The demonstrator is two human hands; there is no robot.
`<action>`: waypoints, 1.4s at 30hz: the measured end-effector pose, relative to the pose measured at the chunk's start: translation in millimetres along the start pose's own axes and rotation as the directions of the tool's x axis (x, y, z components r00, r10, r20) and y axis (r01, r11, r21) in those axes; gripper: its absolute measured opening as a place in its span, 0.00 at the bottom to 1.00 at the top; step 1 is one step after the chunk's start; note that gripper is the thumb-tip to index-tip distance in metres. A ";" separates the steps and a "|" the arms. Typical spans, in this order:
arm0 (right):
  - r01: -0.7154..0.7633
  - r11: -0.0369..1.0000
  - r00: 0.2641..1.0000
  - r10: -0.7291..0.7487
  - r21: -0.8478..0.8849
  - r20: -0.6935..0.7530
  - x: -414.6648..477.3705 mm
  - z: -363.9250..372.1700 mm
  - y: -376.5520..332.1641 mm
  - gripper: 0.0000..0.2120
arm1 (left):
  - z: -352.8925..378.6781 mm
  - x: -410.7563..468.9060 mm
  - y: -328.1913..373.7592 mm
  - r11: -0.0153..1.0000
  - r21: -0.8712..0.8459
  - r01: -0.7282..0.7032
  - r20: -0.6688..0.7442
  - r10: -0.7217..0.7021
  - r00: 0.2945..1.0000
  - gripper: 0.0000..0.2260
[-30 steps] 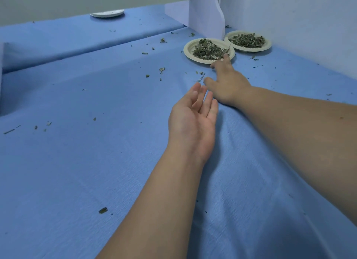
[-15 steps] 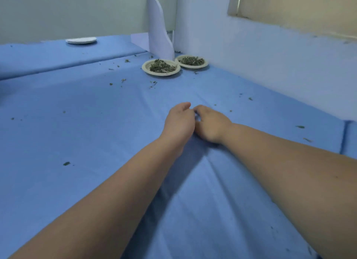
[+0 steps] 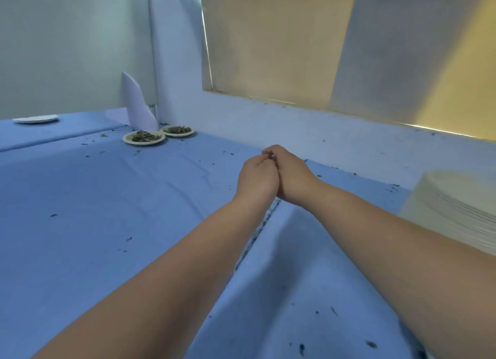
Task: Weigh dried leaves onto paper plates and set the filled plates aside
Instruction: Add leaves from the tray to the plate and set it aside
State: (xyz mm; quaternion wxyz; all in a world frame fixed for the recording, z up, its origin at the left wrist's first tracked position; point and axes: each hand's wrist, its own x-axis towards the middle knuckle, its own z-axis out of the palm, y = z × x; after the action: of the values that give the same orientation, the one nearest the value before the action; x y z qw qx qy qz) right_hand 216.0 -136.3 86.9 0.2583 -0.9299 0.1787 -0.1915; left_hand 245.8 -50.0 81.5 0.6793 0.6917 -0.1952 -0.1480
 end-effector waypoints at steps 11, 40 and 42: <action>-0.132 0.938 0.939 0.222 0.321 -0.264 -194.3 -82.6 68.5 0.31 | 87.4 -115.5 1.3 0.954 0.070 -0.293 0.307 0.258 0.916 0.14; -0.668 0.625 0.738 0.490 -0.403 -0.463 -322.8 -152.2 258.6 0.17 | 266.7 -91.6 13.0 0.008 0.555 -0.832 0.736 0.463 0.495 0.07; -0.669 0.612 0.740 0.496 -0.422 -0.454 -325.6 -152.0 259.6 0.17 | 267.6 -91.9 13.2 -0.009 0.550 -0.835 0.743 0.461 0.485 0.07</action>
State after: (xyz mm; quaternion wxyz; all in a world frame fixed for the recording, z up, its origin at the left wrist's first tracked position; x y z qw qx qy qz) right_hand -193.7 -266.8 -20.9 -0.0072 -0.8122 0.5582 -0.1694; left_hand 38.3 -242.8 80.3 0.1337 0.7105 -0.6606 0.2024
